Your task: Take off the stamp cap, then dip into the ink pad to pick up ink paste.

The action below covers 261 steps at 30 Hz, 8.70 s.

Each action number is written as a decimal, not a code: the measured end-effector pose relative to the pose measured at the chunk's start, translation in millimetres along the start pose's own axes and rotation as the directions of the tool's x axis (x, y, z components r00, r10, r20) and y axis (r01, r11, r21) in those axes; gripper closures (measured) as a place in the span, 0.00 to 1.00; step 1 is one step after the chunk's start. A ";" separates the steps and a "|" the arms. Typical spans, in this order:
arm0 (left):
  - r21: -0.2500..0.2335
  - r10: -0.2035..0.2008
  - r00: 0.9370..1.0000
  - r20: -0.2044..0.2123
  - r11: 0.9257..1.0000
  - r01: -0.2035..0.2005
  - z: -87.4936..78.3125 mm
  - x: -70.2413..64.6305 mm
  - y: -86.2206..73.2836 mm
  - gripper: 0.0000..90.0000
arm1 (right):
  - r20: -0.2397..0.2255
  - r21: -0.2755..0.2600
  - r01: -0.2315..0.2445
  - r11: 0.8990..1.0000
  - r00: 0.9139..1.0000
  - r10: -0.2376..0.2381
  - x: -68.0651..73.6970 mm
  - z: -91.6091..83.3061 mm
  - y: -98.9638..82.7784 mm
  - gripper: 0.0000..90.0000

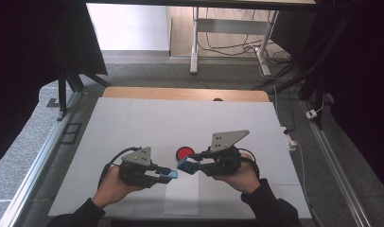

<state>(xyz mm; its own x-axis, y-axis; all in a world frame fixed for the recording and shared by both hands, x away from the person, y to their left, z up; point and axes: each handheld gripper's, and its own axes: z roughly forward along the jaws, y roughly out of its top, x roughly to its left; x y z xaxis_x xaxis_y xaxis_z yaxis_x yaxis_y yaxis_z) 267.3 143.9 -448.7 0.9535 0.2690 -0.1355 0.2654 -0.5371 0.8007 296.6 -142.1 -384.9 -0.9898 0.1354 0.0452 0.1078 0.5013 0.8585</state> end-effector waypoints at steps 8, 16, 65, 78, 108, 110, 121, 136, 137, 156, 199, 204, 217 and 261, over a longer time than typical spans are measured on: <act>-0.031 -0.089 0.993 -0.080 0.996 0.087 -18.7 -5.9 -14.7 0.76 | 0.027 0.010 -0.010 1.000 1.000 0.010 -0.8 1.2 -0.4 0.80; -0.035 -0.146 0.976 -0.162 0.989 0.142 -35.3 -16.2 -29.5 0.76 | 0.049 0.012 -0.014 1.000 0.999 0.013 -1.0 2.5 -0.6 0.80; -0.054 -0.382 0.836 -0.395 0.918 0.394 -92.5 -44.7 -107.4 0.76 | 0.169 0.019 -0.078 0.997 0.983 0.074 -11.0 3.1 -4.9 0.80; -0.061 -0.391 0.835 -0.387 0.915 0.400 -93.1 -44.0 -108.5 0.76 | 0.191 0.044 -0.116 0.992 0.976 0.106 -23.0 10.1 -6.3 0.80; -0.061 -0.391 0.838 -0.380 0.915 0.399 -93.4 -43.7 -109.1 0.76 | 0.270 0.221 -0.171 0.960 0.957 0.109 -74.4 69.2 -24.0 0.80; -0.060 -0.391 0.839 -0.379 0.915 0.399 -93.3 -43.7 -109.0 0.76 | 0.277 0.230 -0.177 0.957 0.955 0.110 -77.7 72.1 -26.0 0.80; -0.059 -0.390 0.838 -0.381 0.915 0.399 -93.3 -43.9 -108.9 0.76 | 0.278 0.265 -0.204 0.942 0.952 0.128 -87.8 87.4 -37.5 0.80; -0.059 -0.390 0.838 -0.382 0.915 0.399 -92.7 -43.8 -108.9 0.76 | 0.280 0.270 -0.258 0.928 0.943 0.181 -100.2 96.6 -46.9 0.80; -0.058 -0.390 0.838 -0.381 0.915 0.399 -92.7 -43.8 -108.9 0.76 | 0.283 0.271 -0.264 0.925 0.941 0.186 -100.8 97.3 -47.7 0.80; -0.047 -0.383 0.840 -0.384 0.917 0.396 -92.1 -44.0 -108.4 0.76 | 0.340 0.347 -0.175 0.921 0.939 0.050 -87.4 109.0 -40.7 0.80; -0.043 -0.381 0.841 -0.385 0.917 0.396 -91.4 -44.1 -108.3 0.76 | 0.281 0.244 -0.282 0.928 0.936 0.211 -93.6 98.5 -39.1 0.80; -0.043 -0.380 0.841 -0.385 0.918 0.395 -91.4 -44.1 -108.2 0.76 | 0.275 0.258 -0.293 0.921 0.936 0.220 -94.4 101.4 -42.4 0.80; -0.040 -0.380 0.841 -0.386 0.917 0.396 -91.1 -44.0 -108.1 0.76 | 0.289 0.292 -0.270 0.917 0.939 0.185 -90.8 107.7 -43.7 0.80; -0.033 -0.377 0.842 -0.385 0.918 0.396 -90.4 -44.0 -107.7 0.76 | 0.314 0.298 -0.228 0.927 0.940 0.130 -83.9 109.9 -44.1 0.80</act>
<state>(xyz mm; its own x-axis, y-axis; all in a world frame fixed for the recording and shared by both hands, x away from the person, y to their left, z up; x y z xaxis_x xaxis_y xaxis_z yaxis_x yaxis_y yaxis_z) 183.9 262.2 -476.2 0.6483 0.7370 -0.1912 0.6160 -0.3601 0.7006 385.1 -81.5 -482.7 -0.8874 0.4609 -0.0064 0.3530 0.6884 0.6336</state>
